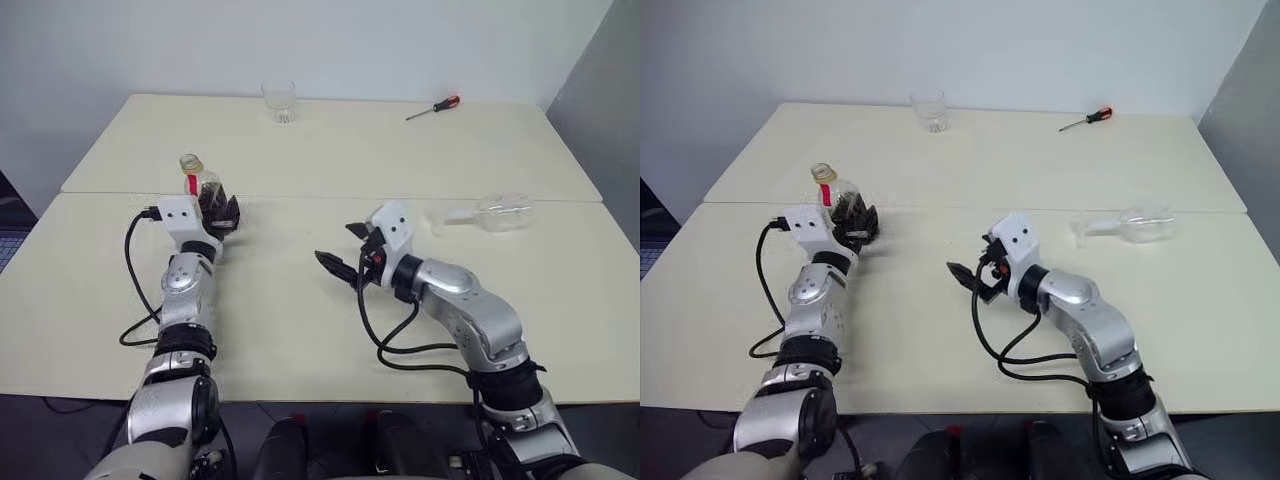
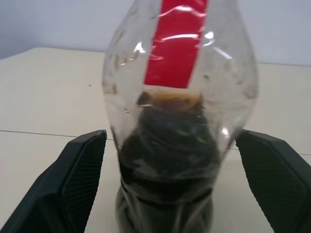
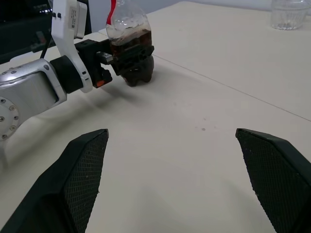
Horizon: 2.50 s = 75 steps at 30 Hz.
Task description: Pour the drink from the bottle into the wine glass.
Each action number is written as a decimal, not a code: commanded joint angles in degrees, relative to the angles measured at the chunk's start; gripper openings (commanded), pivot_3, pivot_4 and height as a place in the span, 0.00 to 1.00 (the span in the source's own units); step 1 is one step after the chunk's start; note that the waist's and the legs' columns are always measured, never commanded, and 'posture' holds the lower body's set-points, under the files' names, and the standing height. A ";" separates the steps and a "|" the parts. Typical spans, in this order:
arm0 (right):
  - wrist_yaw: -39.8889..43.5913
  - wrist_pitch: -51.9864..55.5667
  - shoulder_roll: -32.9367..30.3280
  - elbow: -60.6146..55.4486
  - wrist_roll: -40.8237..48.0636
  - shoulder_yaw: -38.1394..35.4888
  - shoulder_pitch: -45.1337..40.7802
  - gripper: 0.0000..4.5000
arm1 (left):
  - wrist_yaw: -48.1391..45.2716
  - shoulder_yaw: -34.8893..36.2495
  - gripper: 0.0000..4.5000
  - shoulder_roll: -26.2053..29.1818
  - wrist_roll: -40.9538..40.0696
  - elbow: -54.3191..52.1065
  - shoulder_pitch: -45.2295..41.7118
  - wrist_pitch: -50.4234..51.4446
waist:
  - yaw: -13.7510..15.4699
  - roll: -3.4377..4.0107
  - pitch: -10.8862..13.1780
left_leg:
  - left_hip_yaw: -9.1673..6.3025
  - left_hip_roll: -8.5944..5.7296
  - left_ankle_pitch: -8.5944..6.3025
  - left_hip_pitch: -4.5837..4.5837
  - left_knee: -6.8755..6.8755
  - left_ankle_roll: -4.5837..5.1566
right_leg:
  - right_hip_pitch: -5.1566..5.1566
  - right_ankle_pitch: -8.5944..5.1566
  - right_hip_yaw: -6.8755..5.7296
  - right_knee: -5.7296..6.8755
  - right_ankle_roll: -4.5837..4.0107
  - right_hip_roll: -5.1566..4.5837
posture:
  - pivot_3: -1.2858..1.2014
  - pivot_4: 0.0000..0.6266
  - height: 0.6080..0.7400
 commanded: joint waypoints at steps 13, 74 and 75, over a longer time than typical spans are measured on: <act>-0.67 3.42 -0.78 -6.16 1.78 -1.16 2.78 1.00 | 4.58 0.41 0.99 -0.66 -1.69 -30.94 13.56 15.67 | 0.01 -0.01 -0.01 | -0.04 0.07 0.00 0.01 -0.01 0.00 | 0.00 0.00 0.12 0.01 0.00 -0.03 | 0.52 0.24 1.00; -42.23 -13.18 11.83 40.89 27.77 -57.10 -21.61 1.00 | -25.72 -18.82 0.99 11.69 -15.82 -77.93 40.32 36.40 | -0.24 0.36 0.08 | 0.16 0.00 -0.01 0.10 -0.14 0.03 | 0.04 -0.05 0.36 -0.04 -0.12 0.23 | 0.52 0.24 1.00; -42.28 -14.37 11.54 42.14 27.91 -57.15 -22.04 1.00 | -25.61 -18.84 0.99 11.61 -15.76 -78.06 40.51 36.36 | -0.25 0.36 0.08 | 0.16 0.00 -0.01 0.10 -0.14 0.04 | 0.04 -0.05 0.36 -0.04 -0.13 0.23 | 0.52 0.24 1.00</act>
